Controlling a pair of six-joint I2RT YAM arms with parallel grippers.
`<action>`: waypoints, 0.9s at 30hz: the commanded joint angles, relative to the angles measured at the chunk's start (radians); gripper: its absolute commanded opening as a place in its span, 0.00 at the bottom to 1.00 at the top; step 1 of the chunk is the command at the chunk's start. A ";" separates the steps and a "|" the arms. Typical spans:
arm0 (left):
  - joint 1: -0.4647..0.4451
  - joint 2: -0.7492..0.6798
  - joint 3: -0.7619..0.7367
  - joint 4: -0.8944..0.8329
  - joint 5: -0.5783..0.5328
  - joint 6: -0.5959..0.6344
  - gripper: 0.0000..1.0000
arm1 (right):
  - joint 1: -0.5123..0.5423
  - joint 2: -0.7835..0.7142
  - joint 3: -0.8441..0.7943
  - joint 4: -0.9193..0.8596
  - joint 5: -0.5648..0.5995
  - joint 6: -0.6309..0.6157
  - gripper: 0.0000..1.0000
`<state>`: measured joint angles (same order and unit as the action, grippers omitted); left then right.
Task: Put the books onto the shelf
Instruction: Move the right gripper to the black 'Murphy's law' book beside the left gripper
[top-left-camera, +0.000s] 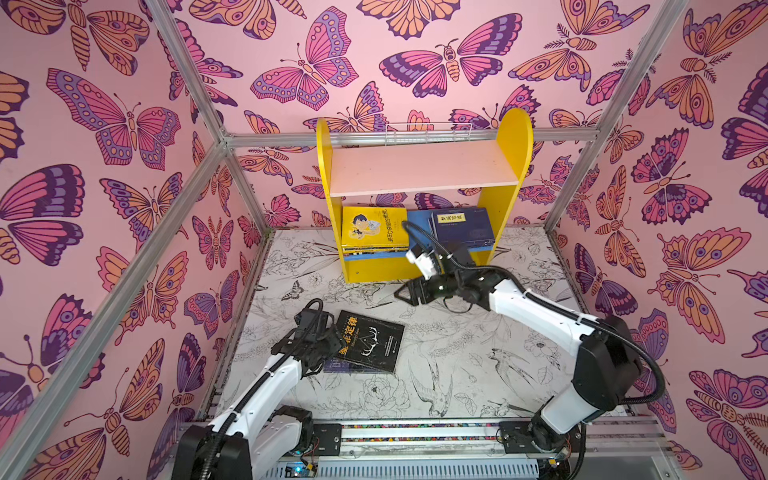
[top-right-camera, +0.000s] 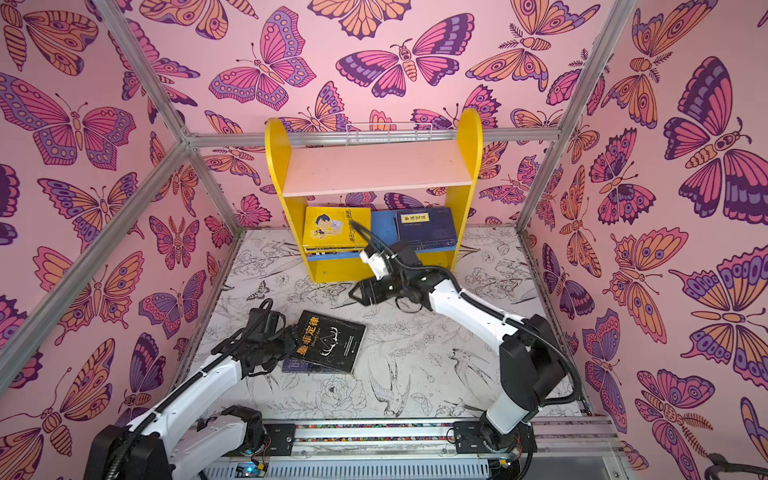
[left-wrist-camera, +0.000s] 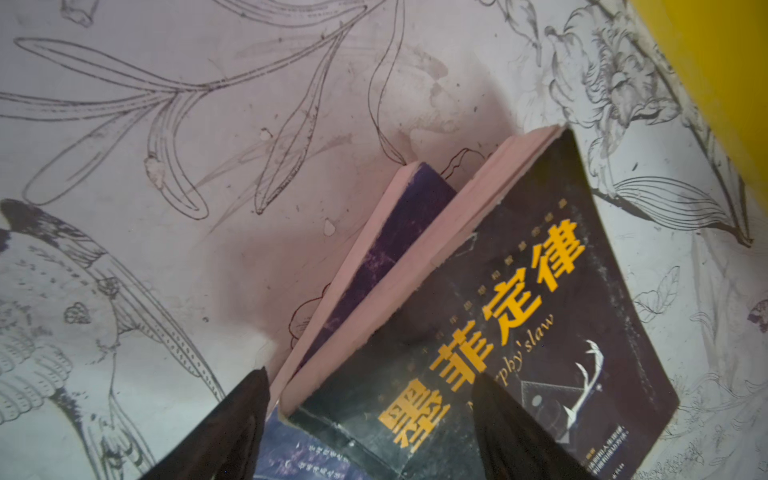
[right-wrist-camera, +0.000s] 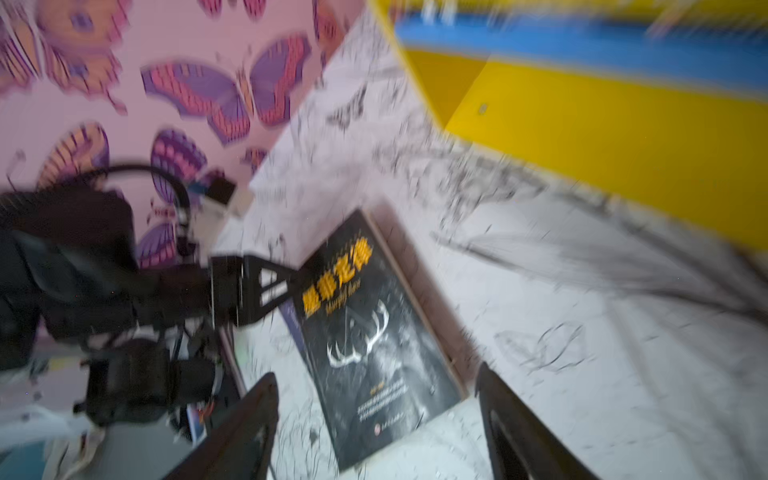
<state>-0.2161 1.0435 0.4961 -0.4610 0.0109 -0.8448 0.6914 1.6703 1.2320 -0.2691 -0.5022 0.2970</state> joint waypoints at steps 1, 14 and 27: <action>0.003 0.046 0.020 0.012 0.014 0.025 0.77 | 0.039 0.110 -0.056 -0.100 -0.087 -0.079 0.75; -0.093 0.151 0.041 0.016 0.100 0.059 0.69 | 0.059 0.368 0.101 -0.371 -0.228 -0.288 0.74; -0.189 0.291 0.112 0.001 0.154 0.143 0.66 | -0.015 0.431 0.321 -0.195 -0.264 -0.035 0.70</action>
<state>-0.3641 1.2800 0.6128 -0.4744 0.0608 -0.7624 0.6804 2.0884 1.4582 -0.6365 -0.6800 0.1928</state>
